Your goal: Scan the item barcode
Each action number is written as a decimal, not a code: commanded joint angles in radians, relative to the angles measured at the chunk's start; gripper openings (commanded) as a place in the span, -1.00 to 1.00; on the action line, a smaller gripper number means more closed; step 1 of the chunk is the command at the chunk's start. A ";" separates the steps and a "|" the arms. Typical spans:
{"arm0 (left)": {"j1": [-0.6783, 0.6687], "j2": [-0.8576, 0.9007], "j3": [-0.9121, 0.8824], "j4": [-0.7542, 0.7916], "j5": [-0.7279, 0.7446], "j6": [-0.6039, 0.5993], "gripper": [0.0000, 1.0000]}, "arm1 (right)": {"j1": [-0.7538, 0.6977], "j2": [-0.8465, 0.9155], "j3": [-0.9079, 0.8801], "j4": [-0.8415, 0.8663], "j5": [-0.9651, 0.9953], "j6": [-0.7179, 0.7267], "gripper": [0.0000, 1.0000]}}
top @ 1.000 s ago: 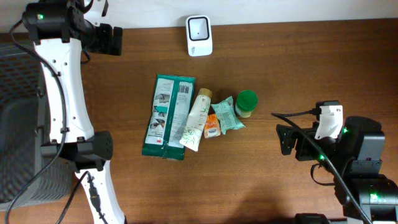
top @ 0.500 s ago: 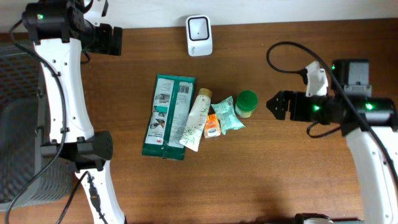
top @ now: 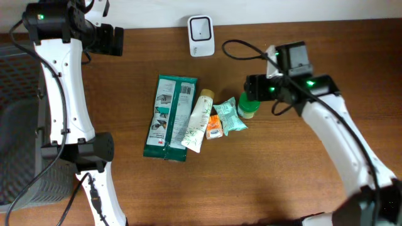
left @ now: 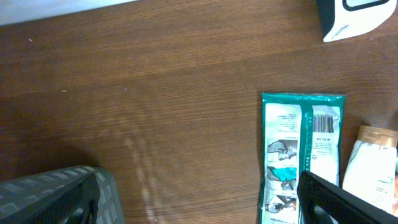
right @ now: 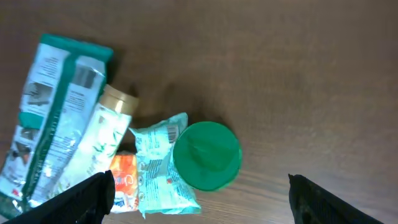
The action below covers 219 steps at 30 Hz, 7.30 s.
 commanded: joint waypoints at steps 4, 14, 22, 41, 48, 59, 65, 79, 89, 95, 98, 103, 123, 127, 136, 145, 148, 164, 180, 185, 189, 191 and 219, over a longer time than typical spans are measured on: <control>0.006 -0.005 0.003 0.001 0.011 0.013 0.98 | 0.020 0.159 0.016 0.024 0.029 0.135 0.82; 0.006 -0.005 0.003 0.001 0.011 0.013 0.98 | 0.021 0.246 0.015 0.029 0.057 0.327 0.82; 0.006 -0.005 0.003 0.002 0.011 0.013 0.98 | 0.034 0.284 0.012 0.021 0.031 0.322 0.77; 0.006 -0.005 0.003 0.002 0.011 0.013 0.98 | 0.032 0.219 0.177 -0.277 0.034 -0.664 0.26; 0.006 -0.005 0.003 0.002 0.011 0.013 0.98 | -0.042 0.271 0.173 -0.252 -0.034 -0.977 0.27; 0.004 -0.005 0.003 0.002 0.011 0.012 0.99 | -0.190 0.352 0.174 -0.255 -0.203 -0.818 0.63; 0.004 -0.005 0.003 0.001 0.011 0.013 0.98 | -0.185 0.327 0.424 -0.413 -0.206 -0.262 0.97; 0.008 -0.005 0.003 0.001 0.011 0.013 0.98 | -0.135 0.334 0.193 -0.308 -0.037 0.151 0.93; 0.009 -0.005 0.003 0.001 0.011 0.013 0.98 | -0.135 0.324 0.322 -0.396 -0.101 0.130 0.94; 0.008 -0.005 0.003 0.001 0.011 0.013 0.98 | -0.132 0.323 0.333 -0.410 -0.042 0.181 0.96; 0.009 -0.005 0.003 0.002 0.011 0.012 0.98 | -0.104 0.348 0.332 -0.397 0.058 0.262 0.96; 0.009 -0.005 0.003 0.001 0.011 0.013 0.98 | -0.080 0.421 0.329 -0.373 0.061 0.308 0.96; 0.009 -0.005 0.003 0.002 0.011 0.013 0.98 | -0.080 0.465 0.370 -0.412 0.068 0.109 0.18; 0.009 -0.005 0.003 0.001 0.011 0.012 0.98 | -0.079 0.460 0.504 -0.468 0.053 -0.282 0.22; 0.009 -0.005 0.003 0.002 0.011 0.012 0.98 | -0.078 0.463 0.483 -0.475 -0.087 -1.031 0.52; 0.009 -0.005 0.003 0.001 0.011 0.013 0.98 | -0.080 0.464 0.483 -0.425 -0.072 -0.517 0.97; 0.009 -0.005 0.003 0.001 0.011 0.012 0.98 | -0.078 0.464 0.483 -0.422 -0.076 -0.105 0.97; 0.009 -0.005 0.003 0.002 0.011 0.013 0.98 | -0.071 0.568 0.483 -0.383 0.071 0.334 0.99; 0.009 -0.005 0.003 0.002 0.011 0.013 0.98 | -0.072 0.535 0.498 -0.426 0.040 0.188 0.18; 0.009 -0.005 0.003 0.001 0.011 0.013 0.99 | -0.072 0.525 0.559 -0.468 -0.095 -0.375 0.09; 0.009 -0.005 0.003 0.002 0.011 0.012 0.98 | -0.071 0.526 0.558 -0.478 0.122 -0.558 0.03; 0.009 -0.005 0.003 0.002 0.011 0.013 0.98 | -0.071 0.526 0.558 -0.478 0.143 -0.657 0.04; 0.009 -0.005 0.003 0.002 0.011 0.012 0.98 | -0.071 0.427 0.853 -0.654 -0.159 -0.518 0.97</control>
